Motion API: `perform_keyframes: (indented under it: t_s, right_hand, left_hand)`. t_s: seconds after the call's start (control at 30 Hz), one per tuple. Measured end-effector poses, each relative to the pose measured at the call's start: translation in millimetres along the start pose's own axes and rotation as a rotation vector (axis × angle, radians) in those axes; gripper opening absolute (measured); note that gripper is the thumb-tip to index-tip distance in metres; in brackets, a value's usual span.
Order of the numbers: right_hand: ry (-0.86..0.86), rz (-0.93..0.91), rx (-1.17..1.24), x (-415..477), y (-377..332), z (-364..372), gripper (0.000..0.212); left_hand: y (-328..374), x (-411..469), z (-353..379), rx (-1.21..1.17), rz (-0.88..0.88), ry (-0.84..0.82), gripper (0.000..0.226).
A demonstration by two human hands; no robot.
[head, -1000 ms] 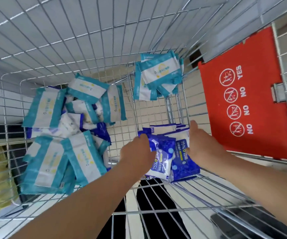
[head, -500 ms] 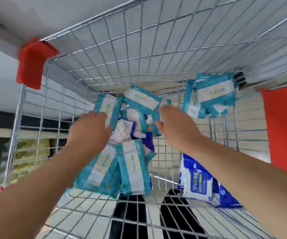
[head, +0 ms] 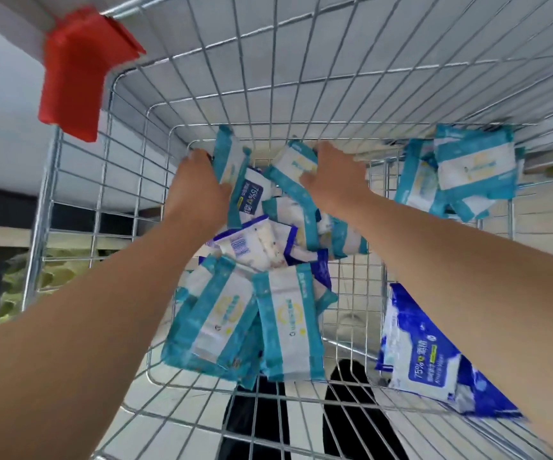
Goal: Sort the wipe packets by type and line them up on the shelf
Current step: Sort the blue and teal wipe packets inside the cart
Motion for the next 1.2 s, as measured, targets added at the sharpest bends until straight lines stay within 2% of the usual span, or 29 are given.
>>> perform_keyframes:
  t_s: [0.03, 0.1, 0.23, 0.3, 0.4, 0.47, 0.53, 0.63, 0.7, 0.8, 0.83, 0.9, 0.93, 1.0, 1.1, 1.2]
  right_hand:
    - [-0.013, 0.03, 0.133, -3.8, 2.5, -1.3, 0.022]
    - [0.004, 0.11, 0.358, -15.1, 12.4, -4.1, 0.018]
    - [0.011, 0.383, 0.626, -48.1, 51.1, 13.4, 0.015]
    - [-0.036, 0.475, 0.619, -61.0, 69.0, 30.8, 0.016]
    - [-0.147, 0.513, 0.643, -65.6, 78.7, 53.0, 0.023]
    - [-0.139, 0.522, 0.677, -62.4, 79.8, 57.4, 0.026]
    - [-0.078, 0.542, 0.704, -58.9, 82.1, 55.7, 0.035]
    - [-0.086, 0.556, 0.772, -57.3, 86.5, 54.5, 0.056]
    - [-0.154, 0.547, 0.742, -56.8, 89.6, 55.2, 0.062]
    - [-0.267, 0.544, 0.745, -53.7, 88.8, 61.6, 0.053]
    - [-0.273, 0.555, 0.746, -54.0, 87.3, 60.8, 0.059]
    - [-0.286, 0.571, 0.629, -55.0, 89.4, 59.1, 0.083]
    - [-0.277, 0.565, 0.577, -54.7, 90.4, 59.6, 0.086]
    - [-0.219, 0.55, 0.587, -54.5, 91.7, 59.2, 0.078]
    - [-0.14, 0.592, 0.599, -55.5, 95.6, 61.3, 0.077]
    - [-0.15, 0.629, 0.551, -56.0, 91.9, 63.4, 0.07]
  left_hand:
    - [0.1, -1.5, -6.8, -0.024, 0.019, 0.022, 0.016]
    - [0.1, -12.7, -21.1, -0.064, 0.005, 0.034, 0.012]
    - [-18.9, -66.1, -11.9, -0.163, -0.203, -0.208, 0.018]
    - [-35.1, -92.5, 0.7, -0.152, -0.259, -0.332, 0.021]
    - [-55.5, -111.2, 14.7, 0.011, -0.257, -0.429, 0.015]
    - [-61.9, -113.0, 16.0, 0.086, -0.25, -0.413, 0.013]
    - [-65.8, -110.5, 14.5, 0.072, -0.273, -0.347, 0.039]
    - [-60.9, -110.5, 12.0, -0.005, -0.322, -0.328, 0.049]
    - [-56.8, -112.7, 10.9, -0.001, -0.342, -0.356, 0.039]
    - [-48.2, -114.0, 4.3, 0.012, -0.312, -0.353, 0.018]
    - [-46.2, -114.5, 0.5, 0.006, -0.307, -0.333, 0.016]
    - [-43.5, -116.5, -5.6, -0.051, -0.306, -0.287, 0.015]
    - [-43.4, -119.1, -6.2, -0.109, -0.318, -0.28, 0.017]
    - [-41.7, -127.2, -1.2, -0.244, -0.356, -0.311, 0.022]
    - [-36.8, -141.4, 14.0, -0.369, -0.425, -0.369, 0.024]
    - [-33.7, -146.8, 28.0, -0.423, -0.456, -0.372, 0.028]
Point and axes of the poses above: each hand's wrist, its own x-axis towards the middle knuckle, its own z-axis out of the palm, y = z × x, the point moved 7 cm from there along x, towards the middle knuckle, and after that the axes turned 13 degrees about -x, right-handed, at the moved point
